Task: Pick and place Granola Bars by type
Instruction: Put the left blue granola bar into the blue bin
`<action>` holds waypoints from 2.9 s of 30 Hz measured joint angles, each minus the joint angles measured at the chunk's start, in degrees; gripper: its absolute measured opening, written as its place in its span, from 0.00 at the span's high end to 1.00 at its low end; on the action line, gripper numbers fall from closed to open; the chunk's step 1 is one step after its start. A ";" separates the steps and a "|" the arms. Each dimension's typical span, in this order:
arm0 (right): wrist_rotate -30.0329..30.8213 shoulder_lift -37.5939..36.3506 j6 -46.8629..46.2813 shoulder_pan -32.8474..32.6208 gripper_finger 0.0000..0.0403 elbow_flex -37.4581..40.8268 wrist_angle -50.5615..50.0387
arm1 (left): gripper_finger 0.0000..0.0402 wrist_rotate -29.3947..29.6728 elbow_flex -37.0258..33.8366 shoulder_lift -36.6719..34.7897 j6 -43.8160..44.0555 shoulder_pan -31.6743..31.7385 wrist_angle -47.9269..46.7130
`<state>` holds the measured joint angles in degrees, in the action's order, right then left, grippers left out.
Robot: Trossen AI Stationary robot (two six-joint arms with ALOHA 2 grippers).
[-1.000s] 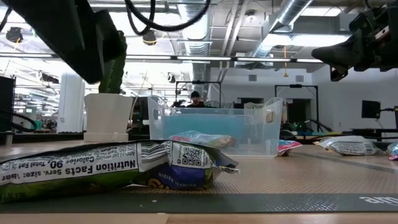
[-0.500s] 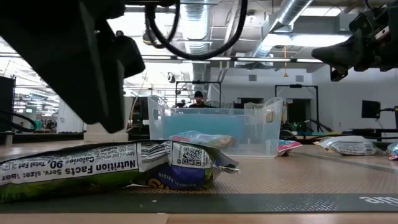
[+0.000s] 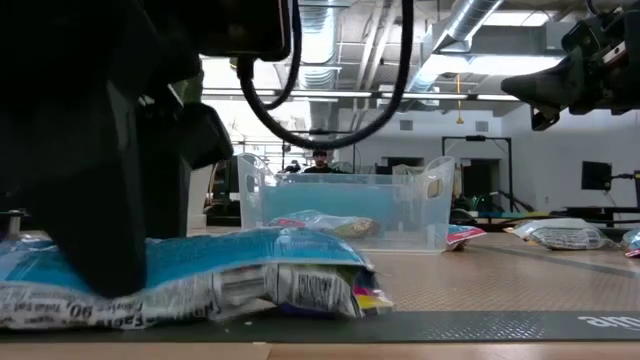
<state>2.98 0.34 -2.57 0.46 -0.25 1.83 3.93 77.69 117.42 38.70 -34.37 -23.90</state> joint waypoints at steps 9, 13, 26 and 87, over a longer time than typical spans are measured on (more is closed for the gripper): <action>0.02 0.02 0.00 0.01 1.00 0.00 -0.09 | 0.72 0.44 0.00 0.01 -0.02 -0.05 -0.11; 0.02 0.02 0.00 0.01 1.00 0.00 -0.09 | 0.83 -0.32 0.00 -0.01 -0.04 -0.03 -0.01; 0.02 0.02 0.00 0.00 1.00 0.00 -0.09 | 0.90 0.48 1.50 -2.08 -2.13 0.01 0.44; 0.01 0.02 0.00 -0.02 1.00 0.00 -0.09 | 0.91 35.43 -2.28 -28.14 -30.92 35.39 -13.11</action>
<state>2.99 0.36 -2.57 0.45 -0.25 1.74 39.35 75.41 89.27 7.78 1.02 -37.01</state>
